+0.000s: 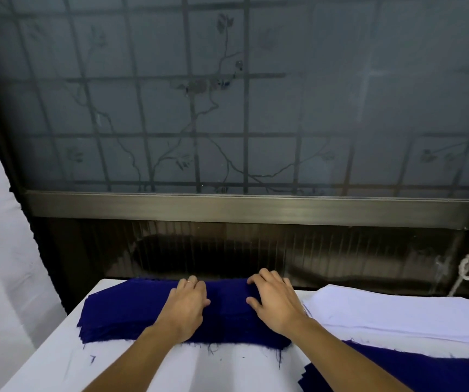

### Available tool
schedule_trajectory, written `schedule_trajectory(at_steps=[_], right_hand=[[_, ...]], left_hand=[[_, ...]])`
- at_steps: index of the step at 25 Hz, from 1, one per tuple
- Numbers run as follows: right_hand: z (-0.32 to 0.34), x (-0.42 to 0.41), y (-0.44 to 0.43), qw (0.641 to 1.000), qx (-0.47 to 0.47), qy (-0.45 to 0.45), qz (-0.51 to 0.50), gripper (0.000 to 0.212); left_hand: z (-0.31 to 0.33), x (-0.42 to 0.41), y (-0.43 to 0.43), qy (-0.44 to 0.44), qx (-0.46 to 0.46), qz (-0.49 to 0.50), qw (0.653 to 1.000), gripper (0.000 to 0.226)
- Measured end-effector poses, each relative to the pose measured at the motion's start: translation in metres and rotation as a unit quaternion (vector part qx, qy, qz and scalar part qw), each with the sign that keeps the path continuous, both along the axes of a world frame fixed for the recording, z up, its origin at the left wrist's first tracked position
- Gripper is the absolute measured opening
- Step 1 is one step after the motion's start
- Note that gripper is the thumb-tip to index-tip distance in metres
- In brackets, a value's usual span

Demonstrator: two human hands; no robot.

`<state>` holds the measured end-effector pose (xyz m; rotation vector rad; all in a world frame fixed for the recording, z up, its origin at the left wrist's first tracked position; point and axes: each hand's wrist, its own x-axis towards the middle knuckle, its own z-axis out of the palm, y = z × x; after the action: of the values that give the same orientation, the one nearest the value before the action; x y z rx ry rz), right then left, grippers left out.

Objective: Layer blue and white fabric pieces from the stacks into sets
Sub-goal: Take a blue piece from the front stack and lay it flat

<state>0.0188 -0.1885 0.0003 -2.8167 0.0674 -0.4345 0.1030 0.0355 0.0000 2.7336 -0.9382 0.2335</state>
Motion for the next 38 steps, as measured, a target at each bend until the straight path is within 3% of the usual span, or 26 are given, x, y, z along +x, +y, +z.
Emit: schedule_trajectory(at_steps=[4, 7, 13, 16, 19, 22, 25, 28, 33, 38], right_hand=[[0.006, 0.01, 0.008, 0.999, 0.018, 0.006, 0.035, 0.053], [0.006, 0.017, 0.015, 0.998, 0.037, 0.015, 0.046, 0.045], [0.01, 0.021, 0.016, 0.994, 0.046, 0.073, 0.073, 0.053], [0.01, 0.019, 0.015, 0.993, 0.026, 0.09, 0.077, 0.052], [0.012, 0.016, 0.013, 0.994, 0.0, 0.082, 0.077, 0.054], [0.02, 0.016, 0.024, 0.993, 0.021, 0.033, 0.114, 0.062], [0.033, 0.02, 0.039, 0.985, 0.087, 0.009, 0.147, 0.043], [0.048, 0.016, 0.032, 0.988, 0.101, 0.002, 0.114, 0.027], [0.071, -0.016, -0.018, 0.993, 0.11, 0.038, 0.033, 0.024], [0.088, -0.071, -0.06, 0.989, 0.143, 0.027, -0.012, 0.008]], left_hand=[[-0.009, -0.001, 0.012, -0.007, 0.024, -0.074, 0.997, 0.03], [0.001, 0.0, 0.014, 0.006, 0.015, -0.116, 0.993, 0.015], [0.016, 0.003, 0.012, 0.098, -0.04, -0.084, 0.991, 0.016], [0.022, 0.011, 0.016, 0.129, -0.036, -0.04, 0.99, 0.028], [0.027, 0.02, 0.024, 0.111, 0.013, -0.002, 0.994, 0.022], [0.036, 0.016, 0.02, 0.026, 0.003, -0.071, 0.997, 0.022], [0.054, 0.003, 0.014, -0.031, -0.041, -0.132, 0.99, 0.025], [0.073, -0.003, 0.023, -0.052, -0.035, -0.132, 0.989, 0.032], [0.099, -0.006, 0.052, 0.023, 0.0, -0.072, 0.997, 0.034], [0.113, -0.024, 0.079, 0.087, -0.031, -0.036, 0.995, 0.027]])
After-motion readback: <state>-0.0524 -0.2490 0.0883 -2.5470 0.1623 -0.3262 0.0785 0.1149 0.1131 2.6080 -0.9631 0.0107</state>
